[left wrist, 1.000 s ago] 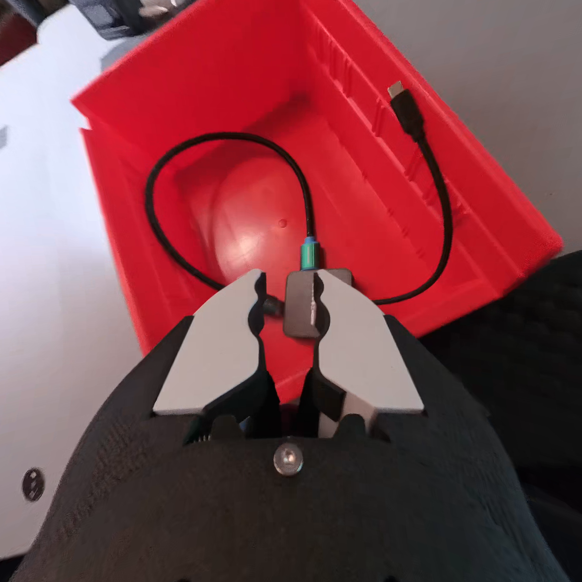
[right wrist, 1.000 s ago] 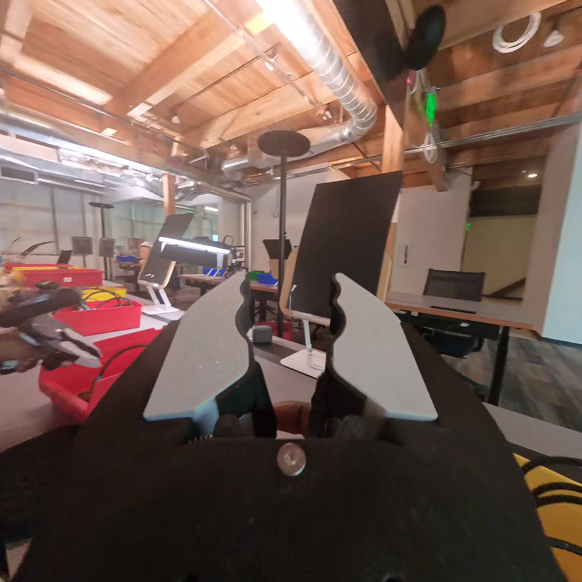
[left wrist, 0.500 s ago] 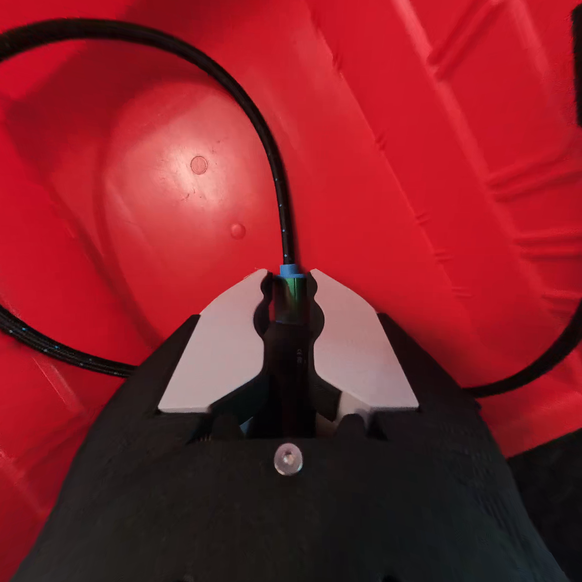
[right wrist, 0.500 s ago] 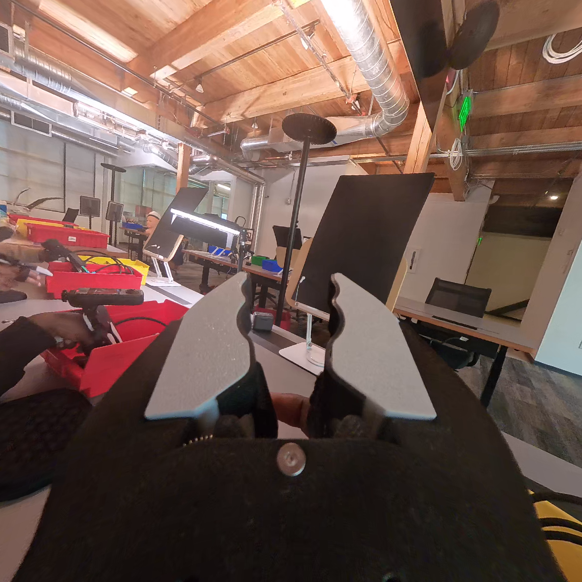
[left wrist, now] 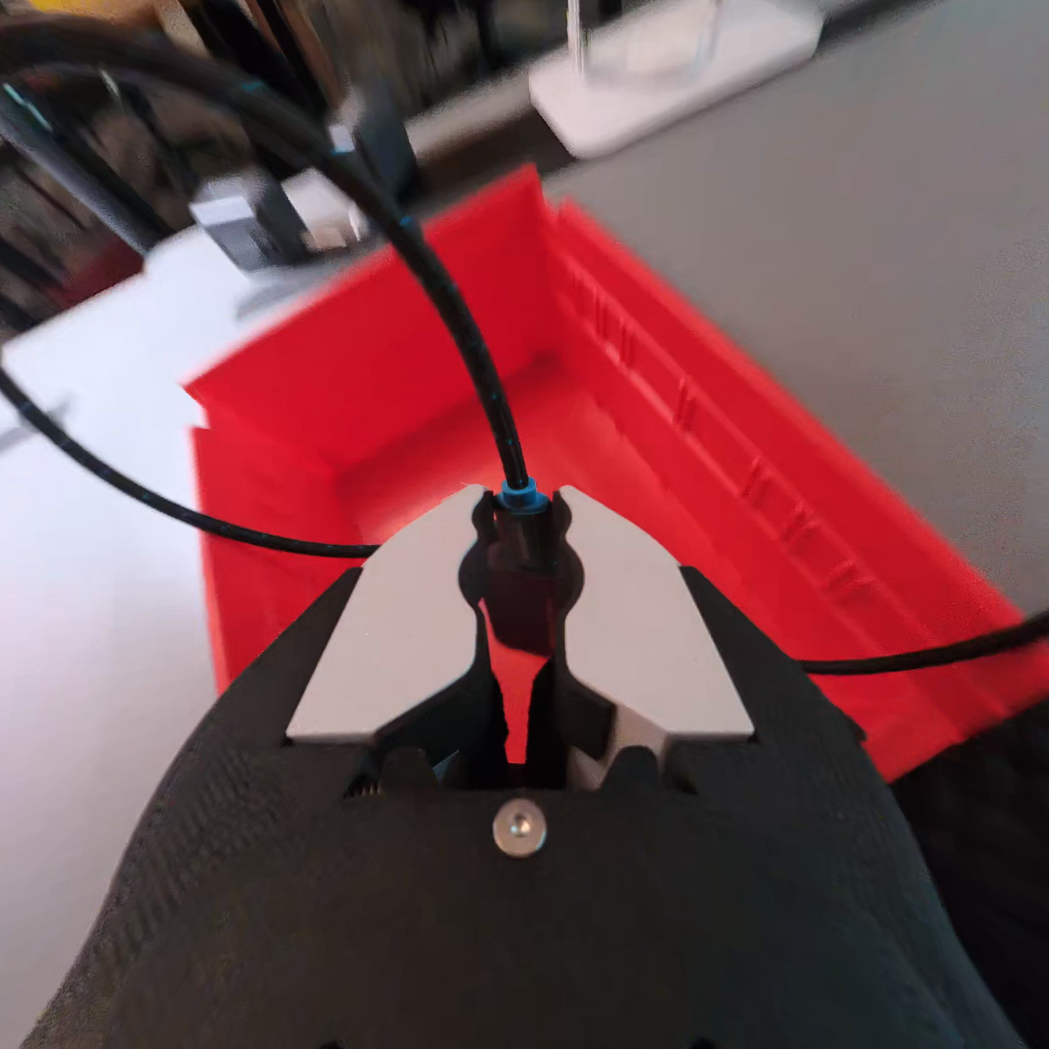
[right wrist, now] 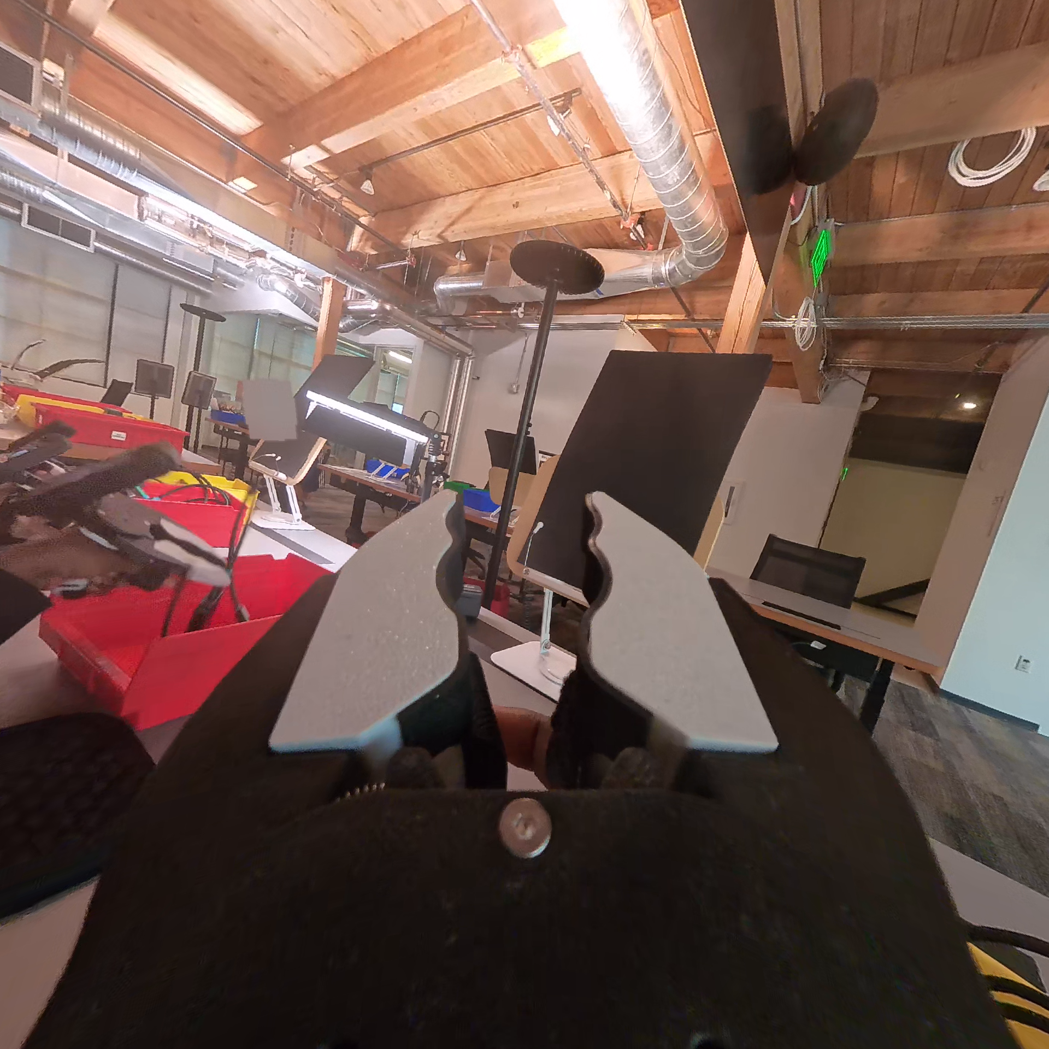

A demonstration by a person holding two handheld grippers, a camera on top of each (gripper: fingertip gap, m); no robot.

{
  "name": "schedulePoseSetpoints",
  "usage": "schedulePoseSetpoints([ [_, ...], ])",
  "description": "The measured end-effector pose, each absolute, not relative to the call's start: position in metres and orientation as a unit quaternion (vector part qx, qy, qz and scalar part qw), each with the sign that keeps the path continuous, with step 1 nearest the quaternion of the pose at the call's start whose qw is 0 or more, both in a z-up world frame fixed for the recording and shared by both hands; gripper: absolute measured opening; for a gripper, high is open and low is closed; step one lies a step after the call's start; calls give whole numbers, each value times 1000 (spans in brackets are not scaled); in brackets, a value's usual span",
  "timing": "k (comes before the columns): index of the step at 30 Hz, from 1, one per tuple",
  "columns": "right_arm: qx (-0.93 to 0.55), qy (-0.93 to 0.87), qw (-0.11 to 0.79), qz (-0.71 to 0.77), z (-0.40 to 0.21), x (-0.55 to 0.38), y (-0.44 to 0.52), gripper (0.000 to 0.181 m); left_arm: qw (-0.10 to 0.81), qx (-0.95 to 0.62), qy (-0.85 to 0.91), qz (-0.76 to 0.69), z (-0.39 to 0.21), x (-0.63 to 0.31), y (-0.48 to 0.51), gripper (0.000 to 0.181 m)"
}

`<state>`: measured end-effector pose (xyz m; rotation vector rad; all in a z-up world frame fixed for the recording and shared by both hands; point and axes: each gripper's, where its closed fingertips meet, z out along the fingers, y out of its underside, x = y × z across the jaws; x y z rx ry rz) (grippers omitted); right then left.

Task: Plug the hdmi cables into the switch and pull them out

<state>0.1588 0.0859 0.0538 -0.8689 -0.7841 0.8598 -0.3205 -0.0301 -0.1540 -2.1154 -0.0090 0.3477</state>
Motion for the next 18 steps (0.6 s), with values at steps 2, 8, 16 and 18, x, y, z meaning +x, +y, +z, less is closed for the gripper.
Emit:
schedulePoseSetpoints([
  [2, -399, -365, 744, 392, 52, 155, 84, 39, 554, -817, -2, 158, -119, -315, -30, 19],
  [8, -380, -419, 729, 386, 41, 120, 60, 40, 721, -675, 14, 154, -34, -274, -38, 18],
  [16, -298, -575, 691, 322, -24, 10, -12, 52, 801, -580, 139, 47, 13, -164, -38, 18],
  [18, -261, -584, 698, 322, -31, 0, -24, 50, 808, -563, 170, 13, 19, -137, -40, 18],
])
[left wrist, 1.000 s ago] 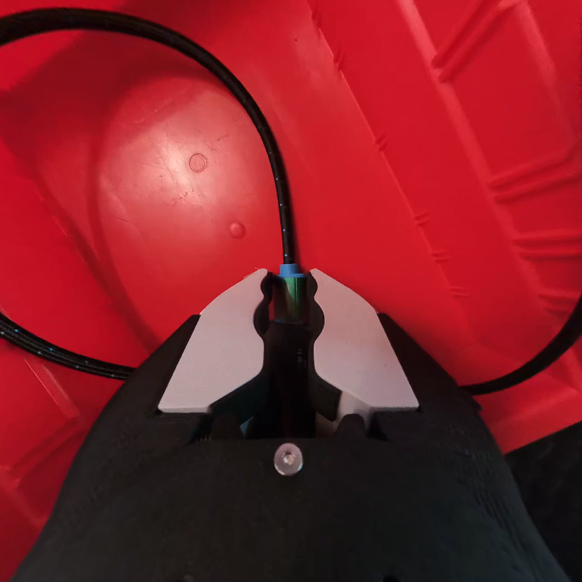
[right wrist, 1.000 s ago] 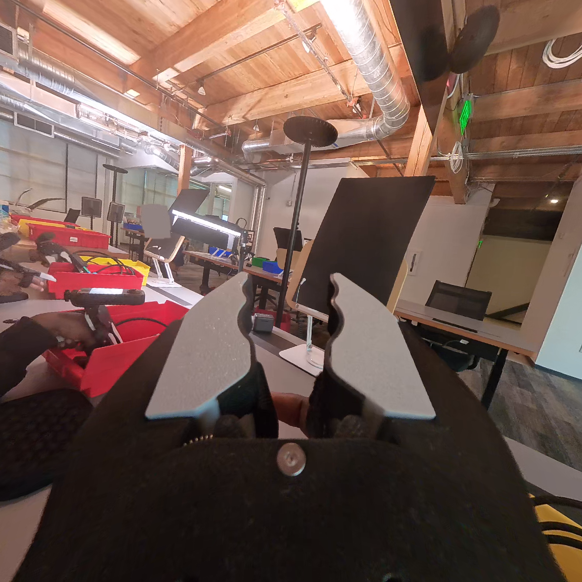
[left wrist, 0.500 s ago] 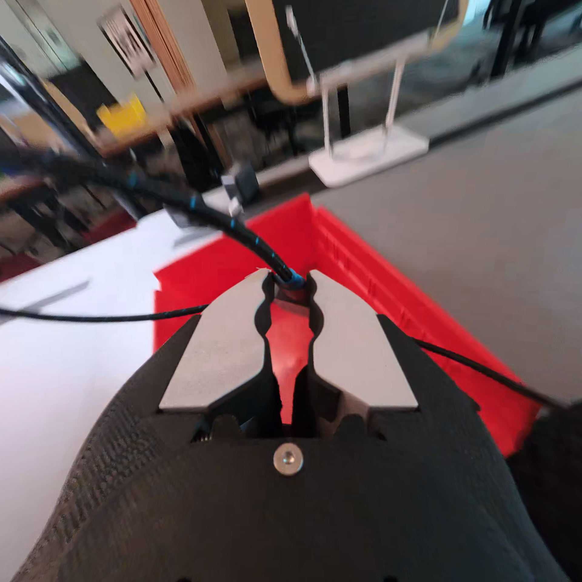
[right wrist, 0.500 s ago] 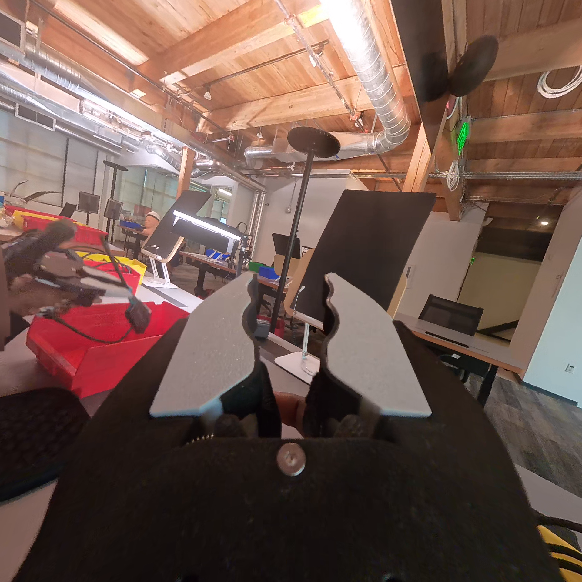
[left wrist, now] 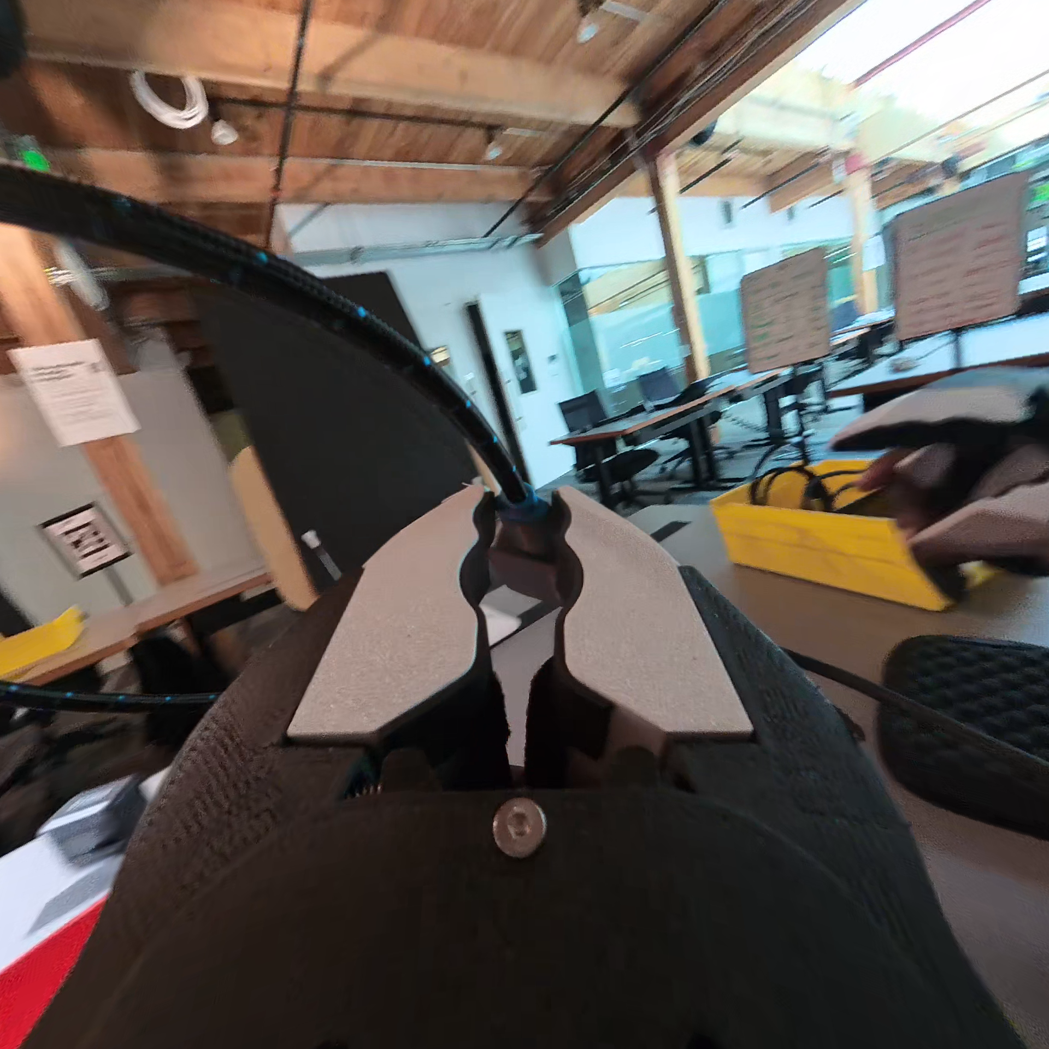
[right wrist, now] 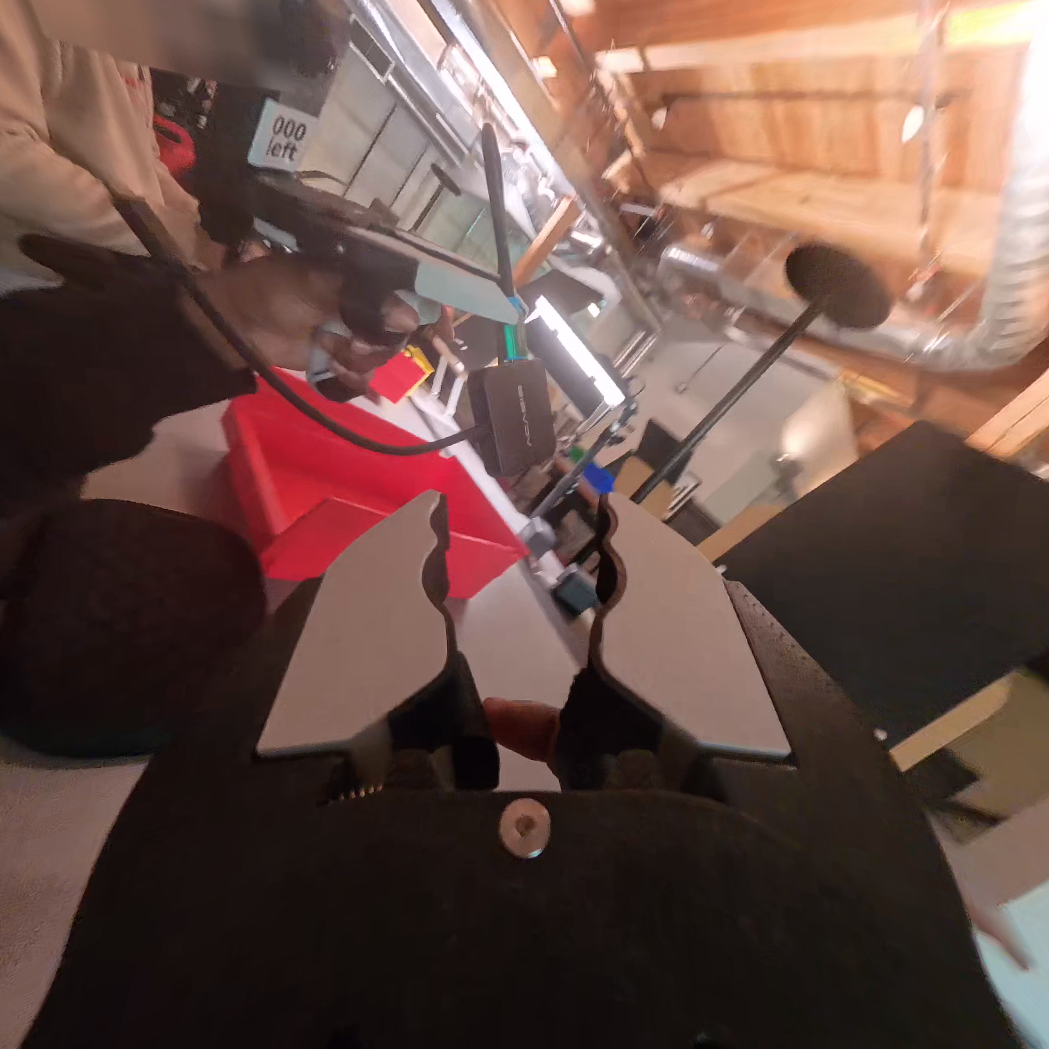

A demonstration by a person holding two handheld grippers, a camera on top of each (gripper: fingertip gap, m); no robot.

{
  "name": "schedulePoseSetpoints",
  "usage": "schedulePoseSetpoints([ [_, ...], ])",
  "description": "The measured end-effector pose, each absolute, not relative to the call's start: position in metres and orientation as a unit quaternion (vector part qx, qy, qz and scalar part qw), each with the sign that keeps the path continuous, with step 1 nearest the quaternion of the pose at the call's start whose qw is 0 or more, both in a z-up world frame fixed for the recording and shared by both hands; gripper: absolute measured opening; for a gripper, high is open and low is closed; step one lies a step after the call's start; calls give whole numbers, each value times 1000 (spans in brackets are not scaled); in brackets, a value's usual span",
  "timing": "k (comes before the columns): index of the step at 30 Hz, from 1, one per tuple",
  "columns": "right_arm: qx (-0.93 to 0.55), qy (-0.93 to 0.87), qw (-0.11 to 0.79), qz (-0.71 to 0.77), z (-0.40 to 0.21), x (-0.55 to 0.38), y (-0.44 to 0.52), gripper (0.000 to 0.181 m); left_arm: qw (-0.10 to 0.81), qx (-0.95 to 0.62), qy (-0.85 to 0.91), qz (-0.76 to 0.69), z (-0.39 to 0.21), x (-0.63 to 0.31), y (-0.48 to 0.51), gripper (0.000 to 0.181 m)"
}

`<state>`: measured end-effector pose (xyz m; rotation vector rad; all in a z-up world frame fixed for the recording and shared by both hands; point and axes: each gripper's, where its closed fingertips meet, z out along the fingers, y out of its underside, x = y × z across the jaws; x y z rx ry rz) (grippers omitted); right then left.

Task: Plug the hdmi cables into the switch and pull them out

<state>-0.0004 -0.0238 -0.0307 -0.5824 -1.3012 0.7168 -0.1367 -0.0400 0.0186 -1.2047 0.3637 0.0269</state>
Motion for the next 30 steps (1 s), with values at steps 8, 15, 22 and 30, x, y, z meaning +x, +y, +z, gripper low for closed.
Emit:
schedulePoseSetpoints([
  [8, 10, -462, 886, -26, -32, 10, -27, 32, 812, -478, 226, -248, 36, -50, -61, 18],
  [15, 29, -397, 917, -4, -9, 29, -49, 40, 754, -484, 245, -370, 19, -3, -52, 18],
  [22, -113, -387, 876, 264, 6, 37, -34, 13, 790, -427, 214, -385, 26, 3, -50, 25],
  [30, -206, -222, 622, 722, 26, 65, 8, 16, 777, -452, 151, -411, 3, 25, -23, 25],
])
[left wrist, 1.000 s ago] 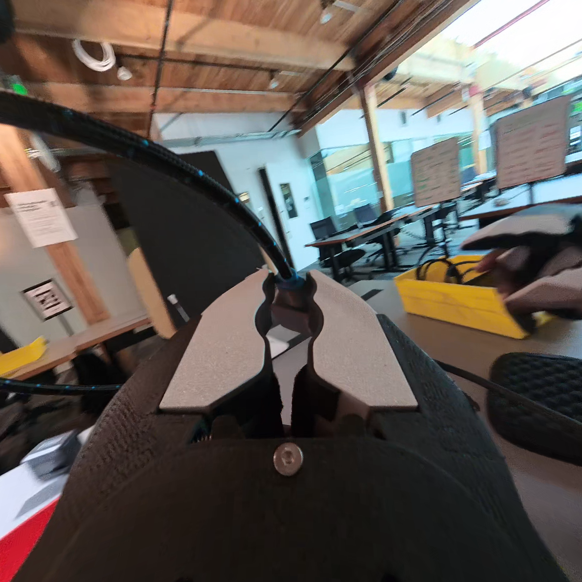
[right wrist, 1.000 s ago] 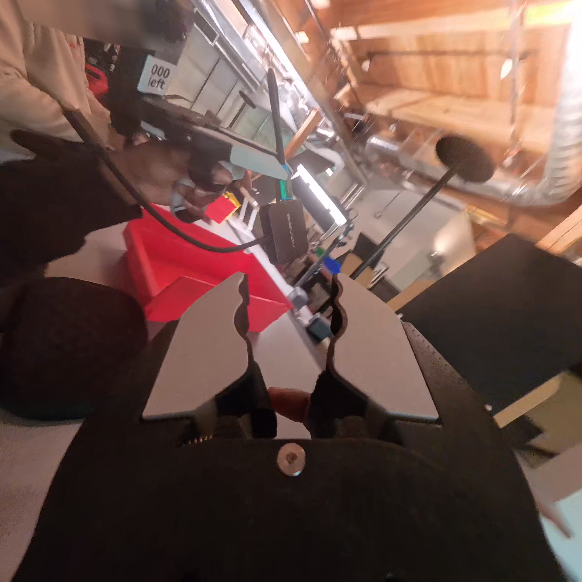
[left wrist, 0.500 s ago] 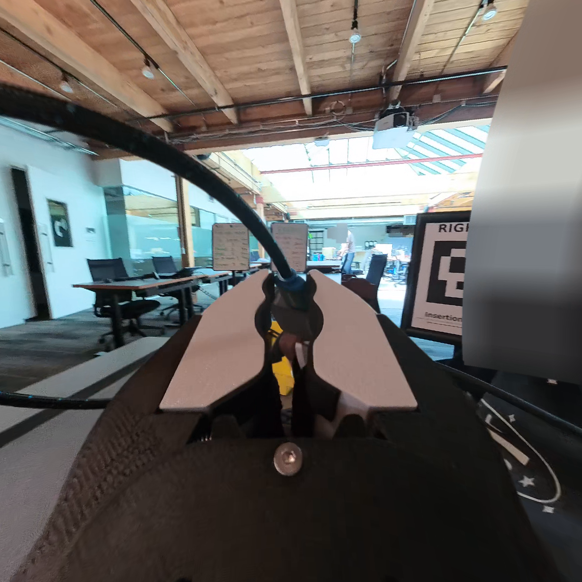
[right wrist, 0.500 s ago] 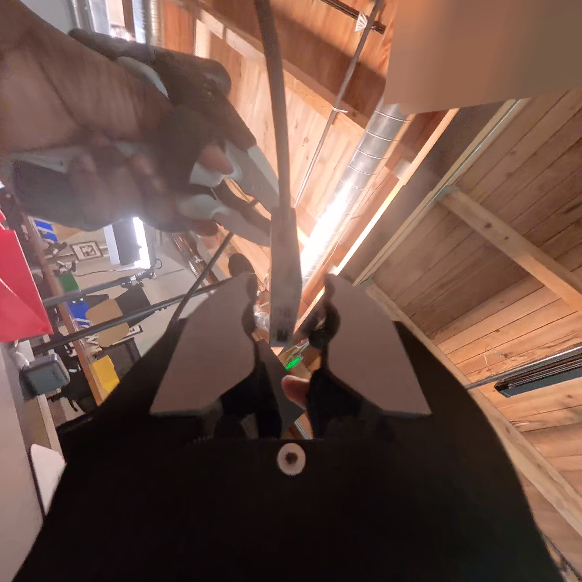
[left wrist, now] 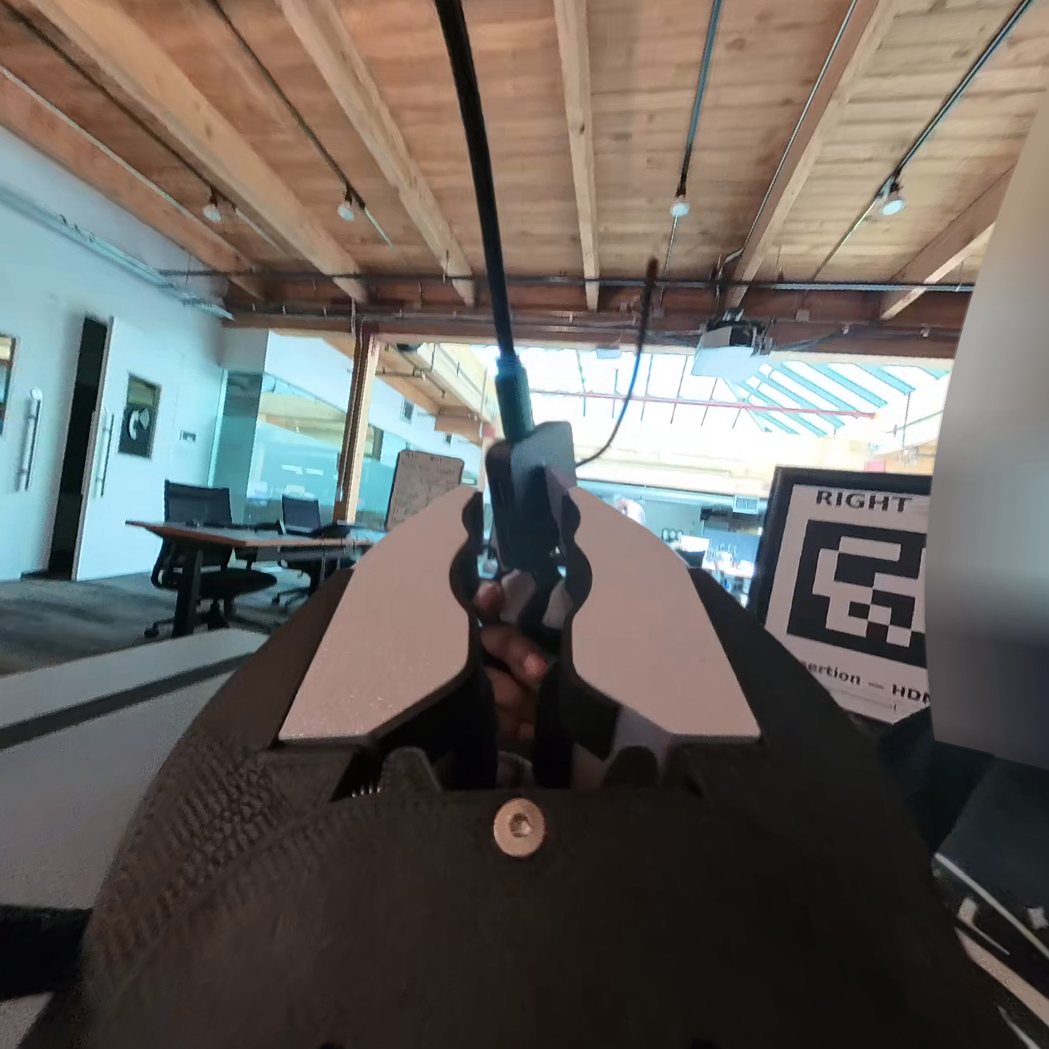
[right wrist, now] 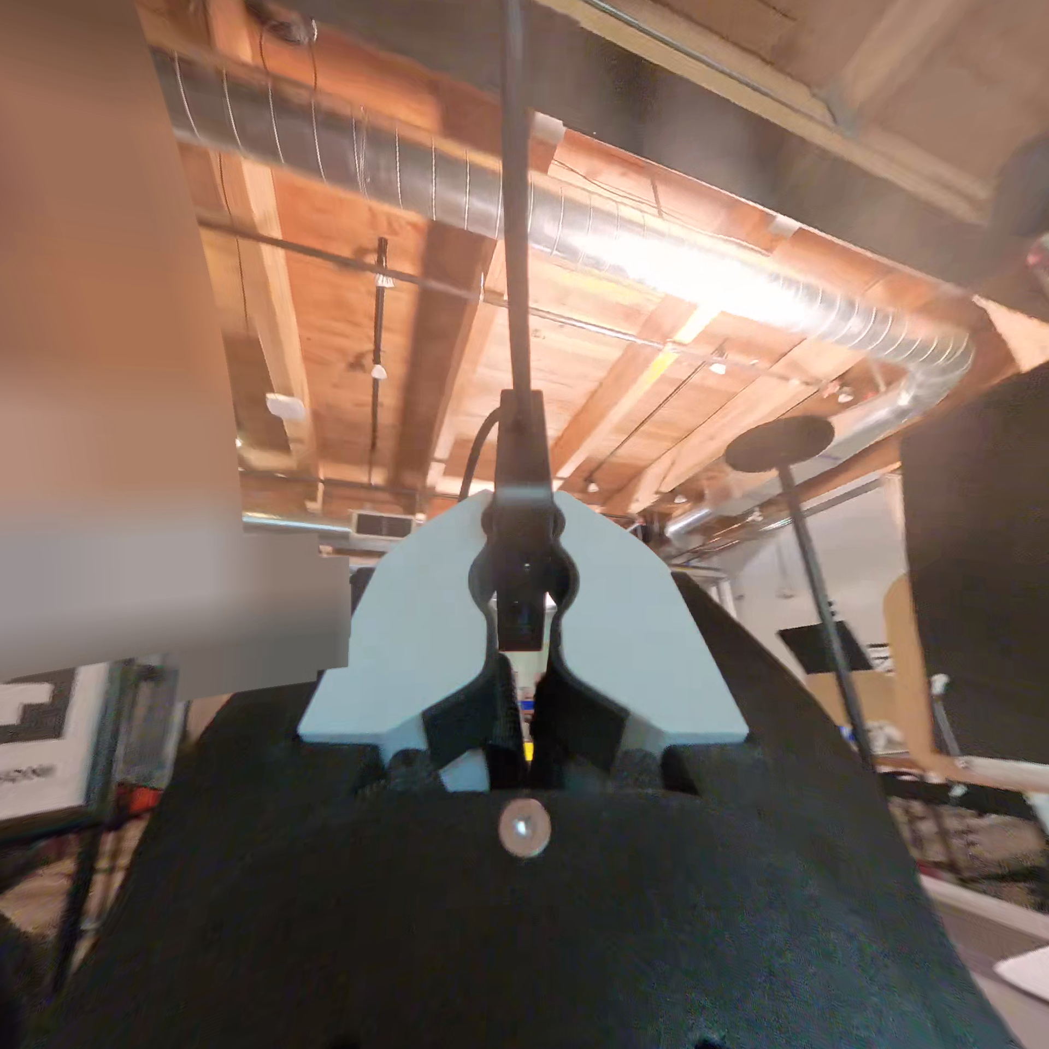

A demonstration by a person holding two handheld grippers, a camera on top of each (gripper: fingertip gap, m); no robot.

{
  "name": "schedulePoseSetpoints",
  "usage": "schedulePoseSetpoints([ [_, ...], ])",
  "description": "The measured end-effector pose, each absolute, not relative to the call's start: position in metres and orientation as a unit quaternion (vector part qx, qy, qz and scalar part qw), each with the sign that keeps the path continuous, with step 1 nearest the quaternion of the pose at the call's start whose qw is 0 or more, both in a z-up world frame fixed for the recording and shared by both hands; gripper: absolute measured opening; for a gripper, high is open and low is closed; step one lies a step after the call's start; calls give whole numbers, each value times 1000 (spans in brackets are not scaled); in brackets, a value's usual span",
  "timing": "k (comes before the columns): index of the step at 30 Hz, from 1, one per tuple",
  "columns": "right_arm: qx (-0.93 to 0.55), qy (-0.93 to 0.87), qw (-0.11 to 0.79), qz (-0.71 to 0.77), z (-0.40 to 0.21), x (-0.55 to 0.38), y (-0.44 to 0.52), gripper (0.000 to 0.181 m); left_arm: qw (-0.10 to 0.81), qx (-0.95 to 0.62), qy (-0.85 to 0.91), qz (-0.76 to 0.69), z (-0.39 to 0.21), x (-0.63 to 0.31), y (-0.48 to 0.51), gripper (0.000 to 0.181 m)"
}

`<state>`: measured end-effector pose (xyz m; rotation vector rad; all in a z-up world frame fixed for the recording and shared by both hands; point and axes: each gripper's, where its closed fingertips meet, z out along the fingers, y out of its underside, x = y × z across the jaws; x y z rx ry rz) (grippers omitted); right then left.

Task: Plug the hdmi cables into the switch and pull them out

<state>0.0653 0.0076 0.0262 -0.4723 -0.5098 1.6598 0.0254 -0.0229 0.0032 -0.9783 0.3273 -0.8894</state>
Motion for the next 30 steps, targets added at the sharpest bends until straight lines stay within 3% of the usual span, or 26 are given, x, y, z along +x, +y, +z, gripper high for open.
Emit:
schedulePoseSetpoints([
  [5, -212, -215, 530, 792, 17, 50, -8, 14, 760, -492, 159, -394, -18, 48, -7, 42],
  [8, -223, -229, 506, 801, 10, 38, -17, 14, 766, -467, 155, -413, -13, 43, -13, 19],
  [11, -248, -255, 501, 789, 8, 29, -15, 16, 750, -491, 174, -408, -15, 36, -12, 16],
  [13, -307, -294, 504, 752, 3, 17, -3, 28, 743, -531, 189, -360, -18, 24, -7, 15],
  [15, -387, -416, 479, 669, -18, 0, 4, 35, 724, -591, 231, -272, -29, 6, -3, 15],
  [18, -452, -678, 327, 478, -91, 19, -2, 34, 644, -684, 285, -188, -56, -22, -7, 15],
  [21, -370, -761, 316, 428, -105, 49, -29, 24, 602, -746, 273, -84, -79, -57, 1, 15],
  [23, -281, -803, 291, 438, -103, 69, -65, 29, 575, -770, 274, -46, -92, -67, 5, 15],
  [27, -325, -719, 501, 355, -70, 28, -35, 57, 538, -781, 313, -49, -108, -52, 4, 14],
  [30, -370, -693, 563, 256, -79, 9, 4, 64, 507, -781, 361, -38, -120, -36, -1, 14],
])
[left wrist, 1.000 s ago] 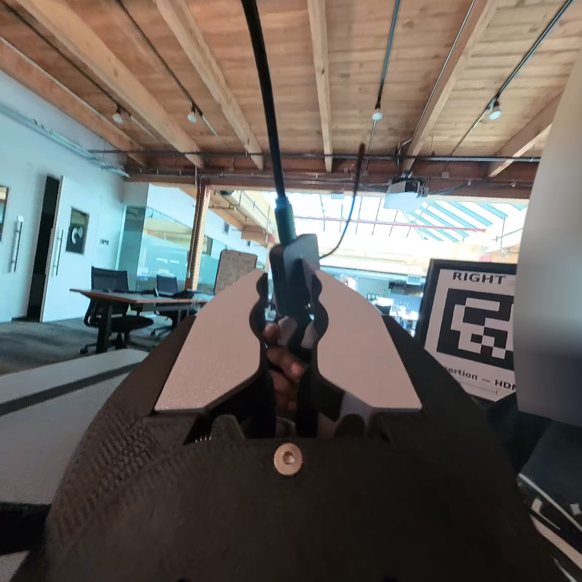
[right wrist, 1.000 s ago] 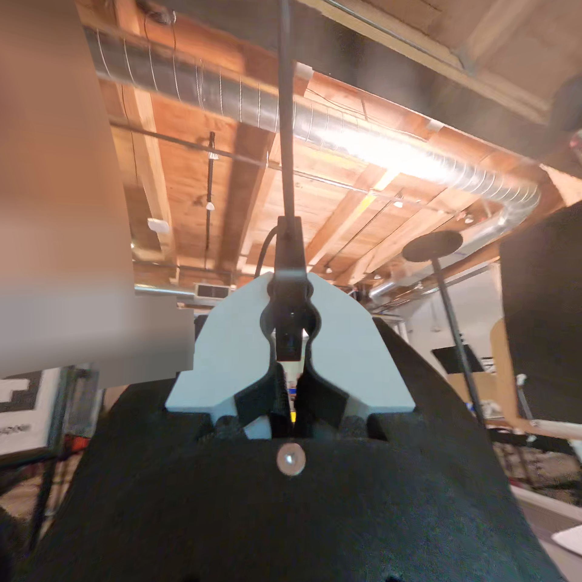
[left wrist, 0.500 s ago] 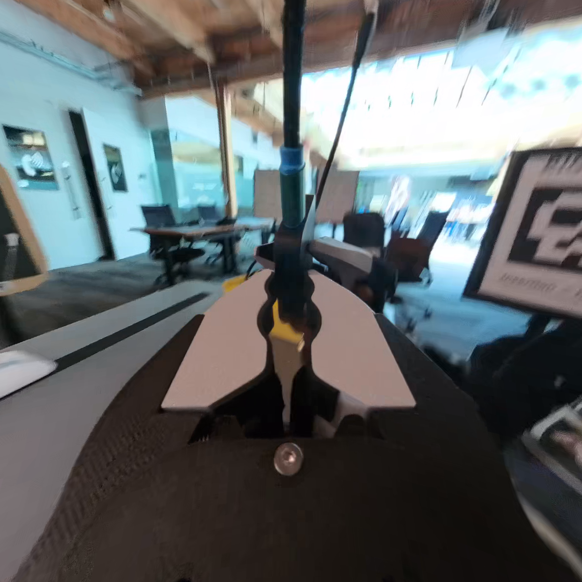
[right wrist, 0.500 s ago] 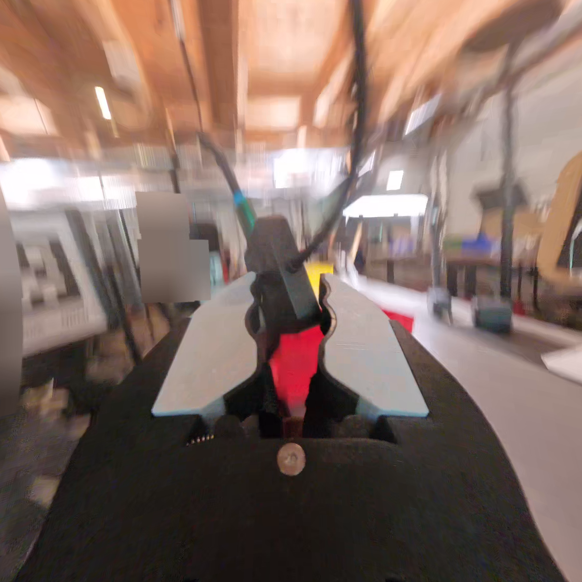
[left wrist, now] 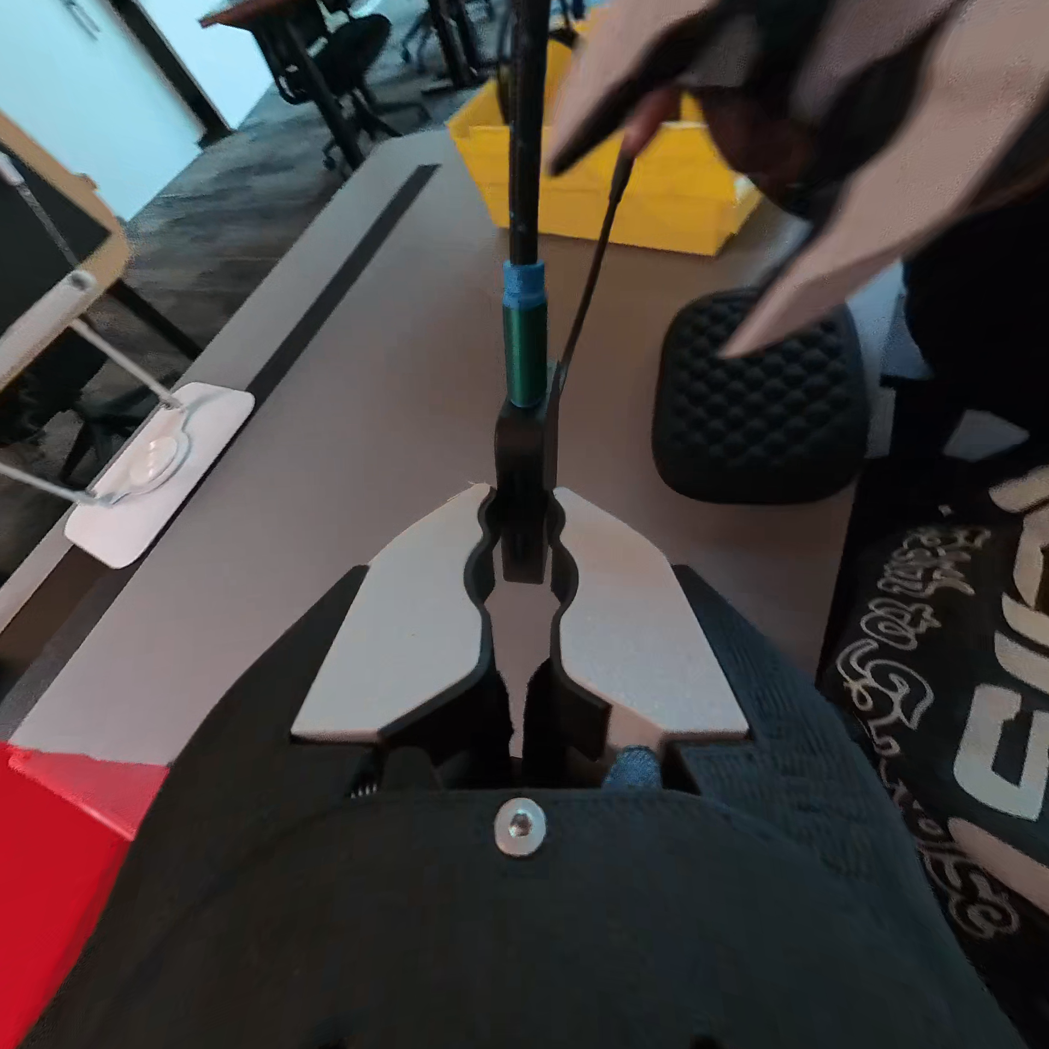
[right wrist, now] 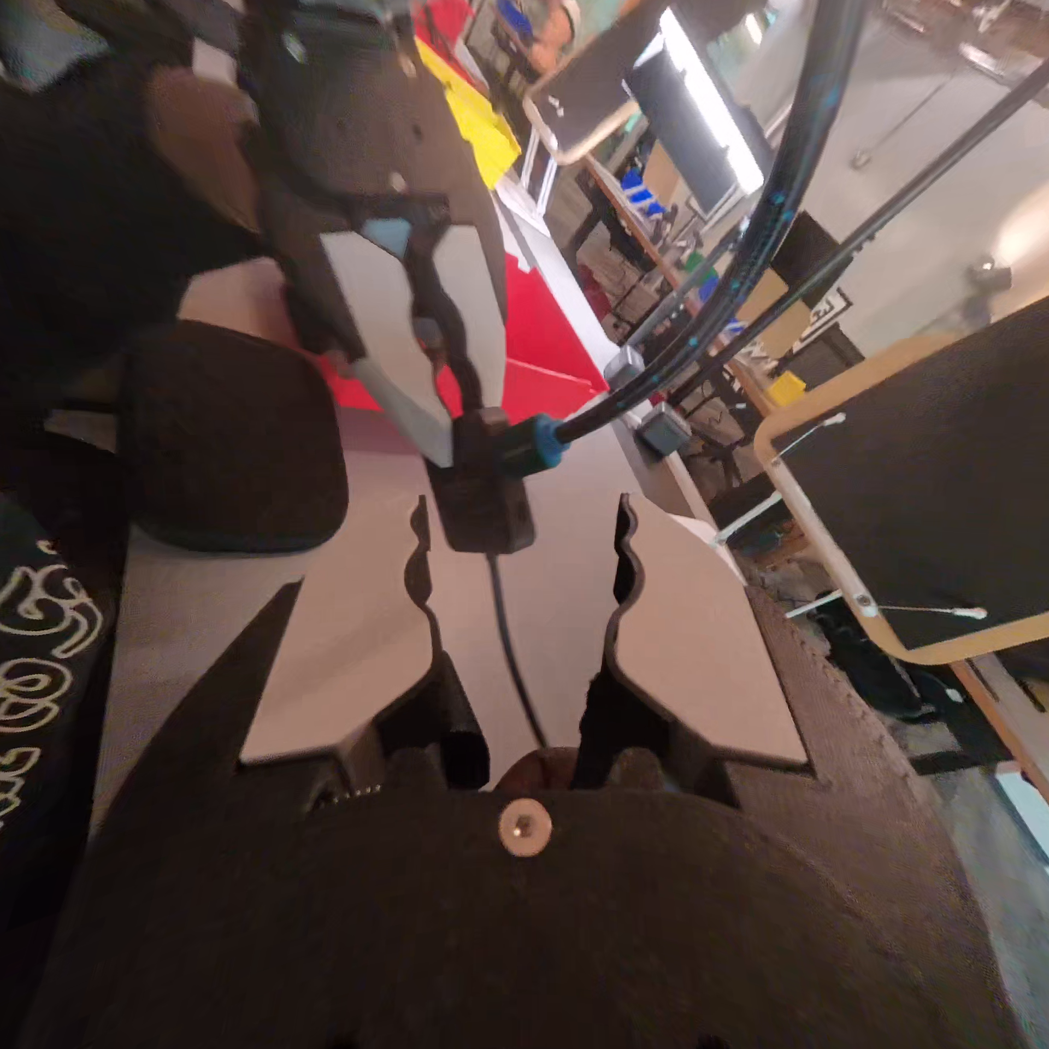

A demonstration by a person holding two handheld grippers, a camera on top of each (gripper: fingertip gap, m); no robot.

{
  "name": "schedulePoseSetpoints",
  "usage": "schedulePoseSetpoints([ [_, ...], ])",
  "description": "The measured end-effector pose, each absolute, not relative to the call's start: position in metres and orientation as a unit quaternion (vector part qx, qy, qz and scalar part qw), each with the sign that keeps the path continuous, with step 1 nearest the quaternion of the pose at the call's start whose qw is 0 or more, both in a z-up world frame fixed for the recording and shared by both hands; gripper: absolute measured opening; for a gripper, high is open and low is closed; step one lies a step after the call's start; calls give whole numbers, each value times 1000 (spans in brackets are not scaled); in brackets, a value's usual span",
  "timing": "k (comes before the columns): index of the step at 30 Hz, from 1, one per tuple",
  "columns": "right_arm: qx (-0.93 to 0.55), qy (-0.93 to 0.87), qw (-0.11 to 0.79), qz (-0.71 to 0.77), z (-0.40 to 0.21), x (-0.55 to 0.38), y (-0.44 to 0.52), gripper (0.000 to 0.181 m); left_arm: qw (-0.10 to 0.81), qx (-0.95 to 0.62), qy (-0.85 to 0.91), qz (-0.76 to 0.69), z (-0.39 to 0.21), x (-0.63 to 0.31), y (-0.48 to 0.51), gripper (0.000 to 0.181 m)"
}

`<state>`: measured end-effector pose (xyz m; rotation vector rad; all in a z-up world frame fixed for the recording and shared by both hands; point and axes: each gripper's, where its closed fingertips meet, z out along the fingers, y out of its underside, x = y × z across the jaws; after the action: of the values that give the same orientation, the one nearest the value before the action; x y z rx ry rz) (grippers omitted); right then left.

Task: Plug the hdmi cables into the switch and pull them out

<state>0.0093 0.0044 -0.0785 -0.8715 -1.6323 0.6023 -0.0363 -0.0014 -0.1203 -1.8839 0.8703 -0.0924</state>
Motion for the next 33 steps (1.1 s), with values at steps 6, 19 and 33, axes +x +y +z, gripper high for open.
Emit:
schedulePoseSetpoints([
  [6, -340, -784, 400, 332, -139, -2, -25, 15, 445, -756, 479, -31, -144, -5, -22, 15],
  [19, -343, -349, 427, 760, -3, 27, 42, 14, 767, -567, 264, -143, -16, -13, -15, 34],
  [33, -317, -378, 401, 772, -5, 11, -7, 17, 736, -508, 186, -408, -14, 17, -9, 13],
])
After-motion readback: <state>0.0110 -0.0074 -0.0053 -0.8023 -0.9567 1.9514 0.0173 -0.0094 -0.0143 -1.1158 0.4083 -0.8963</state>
